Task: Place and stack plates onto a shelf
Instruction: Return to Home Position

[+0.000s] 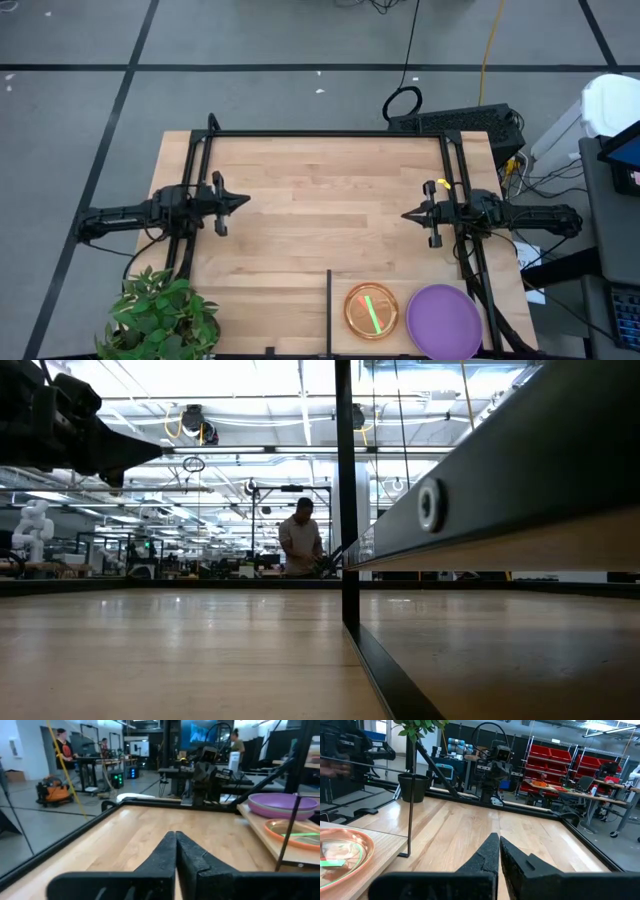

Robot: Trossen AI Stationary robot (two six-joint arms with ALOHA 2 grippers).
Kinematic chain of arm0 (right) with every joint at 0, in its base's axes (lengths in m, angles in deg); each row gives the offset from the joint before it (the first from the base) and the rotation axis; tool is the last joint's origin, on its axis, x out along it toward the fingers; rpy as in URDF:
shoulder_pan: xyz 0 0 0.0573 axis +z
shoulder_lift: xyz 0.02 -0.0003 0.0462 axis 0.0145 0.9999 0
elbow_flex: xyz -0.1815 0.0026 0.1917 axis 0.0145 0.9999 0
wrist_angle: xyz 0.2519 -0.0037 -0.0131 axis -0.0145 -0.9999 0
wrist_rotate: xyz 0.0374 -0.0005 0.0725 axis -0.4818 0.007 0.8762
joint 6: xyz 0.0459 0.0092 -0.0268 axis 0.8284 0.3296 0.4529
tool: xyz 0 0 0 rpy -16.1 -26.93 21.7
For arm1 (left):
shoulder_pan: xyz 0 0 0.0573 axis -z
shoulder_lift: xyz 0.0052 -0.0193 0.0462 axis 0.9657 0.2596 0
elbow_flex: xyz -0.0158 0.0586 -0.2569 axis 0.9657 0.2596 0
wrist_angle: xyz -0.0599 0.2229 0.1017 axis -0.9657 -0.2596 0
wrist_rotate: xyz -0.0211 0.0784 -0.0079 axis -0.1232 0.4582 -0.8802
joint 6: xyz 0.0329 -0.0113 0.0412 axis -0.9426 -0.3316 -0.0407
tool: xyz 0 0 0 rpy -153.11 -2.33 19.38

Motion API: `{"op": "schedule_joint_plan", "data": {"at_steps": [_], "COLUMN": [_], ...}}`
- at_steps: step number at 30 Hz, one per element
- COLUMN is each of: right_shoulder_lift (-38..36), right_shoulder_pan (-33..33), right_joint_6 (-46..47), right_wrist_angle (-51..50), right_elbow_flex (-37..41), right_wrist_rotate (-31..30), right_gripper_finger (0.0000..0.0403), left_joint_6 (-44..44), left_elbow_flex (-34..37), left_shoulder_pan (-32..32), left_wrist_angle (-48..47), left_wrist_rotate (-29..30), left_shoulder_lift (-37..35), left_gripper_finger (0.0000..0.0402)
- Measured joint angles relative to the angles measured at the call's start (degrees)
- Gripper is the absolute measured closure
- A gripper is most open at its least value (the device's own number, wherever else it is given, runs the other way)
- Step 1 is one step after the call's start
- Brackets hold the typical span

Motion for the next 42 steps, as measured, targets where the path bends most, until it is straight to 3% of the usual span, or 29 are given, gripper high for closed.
{"op": "schedule_joint_plan", "data": {"at_steps": [16,42], "right_shoulder_lift": [0.0,0.0], "right_shoulder_pan": [0.0,0.0], "right_joint_6": [0.0,0.0], "right_wrist_angle": [-0.1,-0.1], "right_elbow_flex": [0.0,0.0], "right_wrist_rotate": [0.0,0.0], "right_gripper_finger": [0.0403,0.0403], "left_joint_6": [-0.2,-1.5], "left_elbow_flex": [0.0,0.1], "left_shoulder_pan": [5.2,5.0], "left_wrist_angle": [-0.1,1.3], "left_wrist_rotate": [1.1,1.7], "left_shoulder_lift": [0.1,0.3], "left_gripper_finger": [0.0401,0.04]}}
